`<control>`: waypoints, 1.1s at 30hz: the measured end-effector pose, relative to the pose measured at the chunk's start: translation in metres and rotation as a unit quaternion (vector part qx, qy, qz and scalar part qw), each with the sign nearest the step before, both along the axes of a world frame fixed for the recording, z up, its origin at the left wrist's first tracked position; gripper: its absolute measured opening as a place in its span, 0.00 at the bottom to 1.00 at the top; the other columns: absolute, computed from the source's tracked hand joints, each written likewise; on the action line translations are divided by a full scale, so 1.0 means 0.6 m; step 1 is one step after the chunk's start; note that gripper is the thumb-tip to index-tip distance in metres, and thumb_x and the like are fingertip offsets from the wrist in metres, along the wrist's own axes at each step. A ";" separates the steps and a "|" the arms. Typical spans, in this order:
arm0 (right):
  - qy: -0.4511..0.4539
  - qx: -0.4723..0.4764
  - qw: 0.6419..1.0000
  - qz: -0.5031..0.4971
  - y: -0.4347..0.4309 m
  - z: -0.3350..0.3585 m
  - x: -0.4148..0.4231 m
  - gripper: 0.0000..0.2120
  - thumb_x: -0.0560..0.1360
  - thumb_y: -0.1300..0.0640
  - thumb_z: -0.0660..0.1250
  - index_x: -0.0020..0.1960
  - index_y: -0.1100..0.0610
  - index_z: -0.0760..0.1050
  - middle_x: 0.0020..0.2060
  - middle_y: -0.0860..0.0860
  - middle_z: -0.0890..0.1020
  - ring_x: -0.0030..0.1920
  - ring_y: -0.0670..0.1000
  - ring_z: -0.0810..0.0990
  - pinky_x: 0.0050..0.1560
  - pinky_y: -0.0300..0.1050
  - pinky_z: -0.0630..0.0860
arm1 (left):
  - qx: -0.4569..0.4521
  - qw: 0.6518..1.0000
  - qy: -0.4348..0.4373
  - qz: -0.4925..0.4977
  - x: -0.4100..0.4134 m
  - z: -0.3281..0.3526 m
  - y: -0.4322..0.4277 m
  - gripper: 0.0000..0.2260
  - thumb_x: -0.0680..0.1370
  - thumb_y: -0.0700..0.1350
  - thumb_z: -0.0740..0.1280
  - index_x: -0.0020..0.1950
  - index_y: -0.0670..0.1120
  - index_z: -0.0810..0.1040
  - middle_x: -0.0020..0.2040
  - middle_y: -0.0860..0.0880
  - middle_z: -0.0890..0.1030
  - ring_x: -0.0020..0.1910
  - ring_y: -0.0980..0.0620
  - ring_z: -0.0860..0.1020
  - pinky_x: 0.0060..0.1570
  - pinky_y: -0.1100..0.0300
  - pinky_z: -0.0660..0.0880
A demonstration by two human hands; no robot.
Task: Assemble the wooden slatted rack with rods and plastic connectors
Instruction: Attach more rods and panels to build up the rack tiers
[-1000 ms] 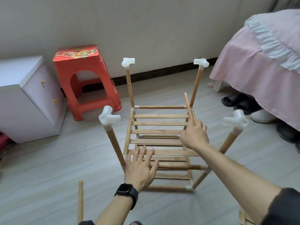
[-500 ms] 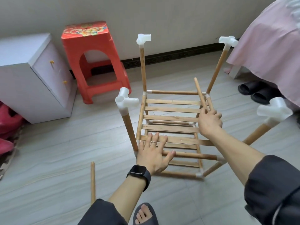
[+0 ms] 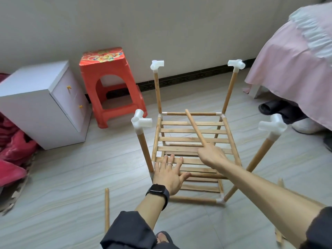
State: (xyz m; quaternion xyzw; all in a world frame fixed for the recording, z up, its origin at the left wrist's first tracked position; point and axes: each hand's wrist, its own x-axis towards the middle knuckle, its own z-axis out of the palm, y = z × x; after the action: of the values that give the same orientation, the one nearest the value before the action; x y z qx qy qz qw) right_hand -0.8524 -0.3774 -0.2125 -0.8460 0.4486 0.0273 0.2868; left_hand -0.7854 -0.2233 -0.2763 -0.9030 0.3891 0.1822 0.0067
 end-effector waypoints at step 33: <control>-0.261 -0.430 0.821 0.272 -0.035 0.187 -0.173 0.14 0.81 0.50 0.57 0.59 0.53 0.77 0.40 0.48 0.83 0.39 0.54 0.79 0.47 0.50 0.62 | -0.590 0.725 0.196 0.298 0.045 0.301 0.060 0.18 0.85 0.57 0.56 0.51 0.47 0.79 0.42 0.49 0.80 0.36 0.52 0.78 0.36 0.59 0.76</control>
State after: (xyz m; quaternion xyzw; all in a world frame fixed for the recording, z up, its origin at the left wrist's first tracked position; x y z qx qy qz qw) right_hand -0.9563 -0.3982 -0.1002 -0.9466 0.0751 -0.3130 -0.0190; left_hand -0.7583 -0.1872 -0.0955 -0.7387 0.1218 0.0815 -0.6580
